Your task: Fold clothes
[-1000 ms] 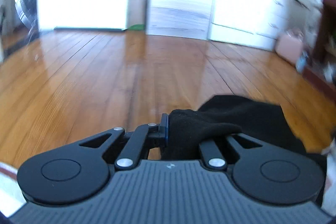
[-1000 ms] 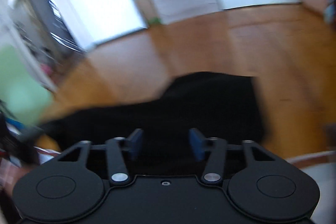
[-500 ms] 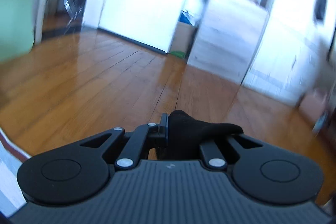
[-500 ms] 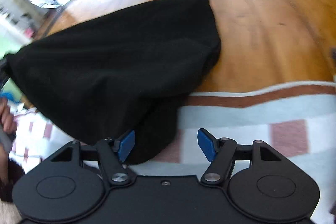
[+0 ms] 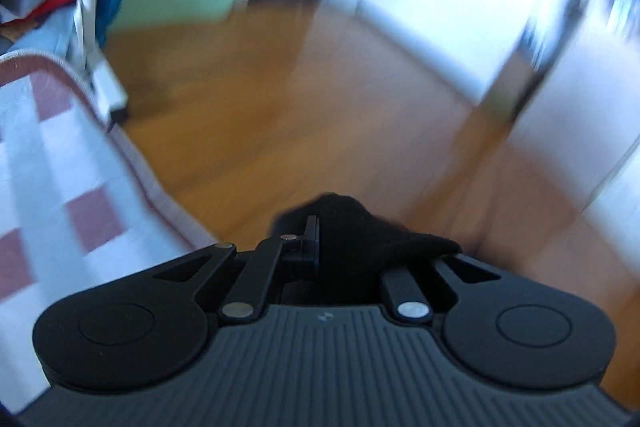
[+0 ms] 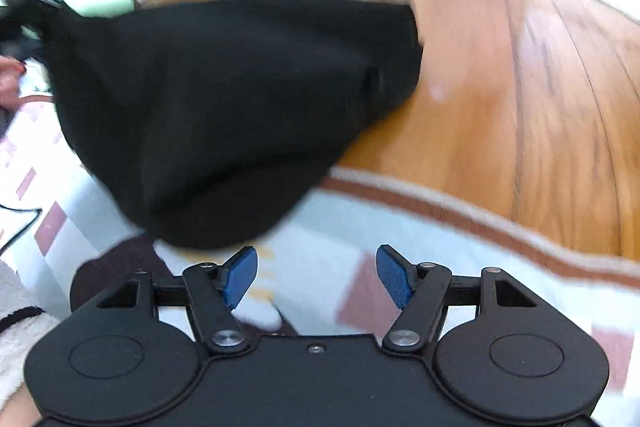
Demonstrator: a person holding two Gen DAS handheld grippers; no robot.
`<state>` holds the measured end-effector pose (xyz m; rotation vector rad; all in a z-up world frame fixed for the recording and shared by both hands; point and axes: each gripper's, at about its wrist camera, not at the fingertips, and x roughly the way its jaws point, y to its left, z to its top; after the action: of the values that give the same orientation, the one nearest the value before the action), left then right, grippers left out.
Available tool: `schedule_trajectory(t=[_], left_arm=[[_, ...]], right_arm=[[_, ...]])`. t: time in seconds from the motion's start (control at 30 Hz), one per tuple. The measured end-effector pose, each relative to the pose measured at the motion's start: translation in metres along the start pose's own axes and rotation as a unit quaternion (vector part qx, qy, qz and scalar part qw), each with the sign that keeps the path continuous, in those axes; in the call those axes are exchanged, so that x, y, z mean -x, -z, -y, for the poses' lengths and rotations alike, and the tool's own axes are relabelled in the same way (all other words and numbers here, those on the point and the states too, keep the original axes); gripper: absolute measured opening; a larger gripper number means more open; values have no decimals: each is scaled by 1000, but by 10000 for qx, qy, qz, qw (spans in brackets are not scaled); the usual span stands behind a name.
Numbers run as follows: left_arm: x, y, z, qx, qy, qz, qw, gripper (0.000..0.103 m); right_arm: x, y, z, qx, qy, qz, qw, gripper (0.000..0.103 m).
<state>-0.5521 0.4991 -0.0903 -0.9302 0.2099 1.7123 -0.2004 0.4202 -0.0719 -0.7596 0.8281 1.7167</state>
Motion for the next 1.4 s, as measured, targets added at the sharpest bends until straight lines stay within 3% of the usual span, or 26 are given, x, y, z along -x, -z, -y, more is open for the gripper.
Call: schedule_trajectory(t=[0.1,0.2,0.37,0.43,0.47,0.5,0.57,0.63,0.8,0.97,1.03,1.13,1.2,1.3,1.4], left_arm=[[-8,-2,-5,158,236,-264,9992,4],[-2,-10,2,-262,136,-169,9994,4],[-9,-11,-12,-258,202,-478,9983,4],[-13,-11,-15,-171,214,-591,9979,4],[-15,-11,-16,-167,219,-638,9976,4],[-17,-11,-16,-162,226,-685,9973,4],[-19,-11,-18,-107,285,-763,9966,4],[-20,-11,-18,-121,255,-770,9966,4],[-24,-9,-15,-102,162,-935,9954,4],[-29,-7,-12,-169,225,-1093,9936,5],[-27,-6,-7,-255,346,-1036,9937,5],[-11,-7,5,-410,732,-562,9949,6],[6,-9,17,-628,926,-69,9937,10],[34,-5,42,-1230,929,630,9860,20],[35,4,56,-1563,770,638,9826,21]], right_arm=[[-12,1,-27,781,-165,183,9966,71],[-34,7,-55,1735,-231,17,9846,71],[-66,10,-71,2367,233,229,9710,71],[-69,1,-69,2361,308,473,9701,74],[-71,-3,-69,2357,344,595,9694,69],[-71,-7,-68,2264,437,718,9704,45],[-66,-17,-61,1987,276,813,9763,8],[-58,-24,-55,1721,220,922,9805,7],[-17,-35,-40,1257,669,1385,9801,4],[20,-52,-25,946,979,1586,9779,3],[34,-62,-19,924,1183,1638,9750,3],[60,-91,-11,1061,1798,2102,9551,2],[90,-105,-7,985,2243,2644,9328,2],[136,-126,0,859,2888,3434,8896,2],[130,-116,21,863,2772,2983,9092,6]])
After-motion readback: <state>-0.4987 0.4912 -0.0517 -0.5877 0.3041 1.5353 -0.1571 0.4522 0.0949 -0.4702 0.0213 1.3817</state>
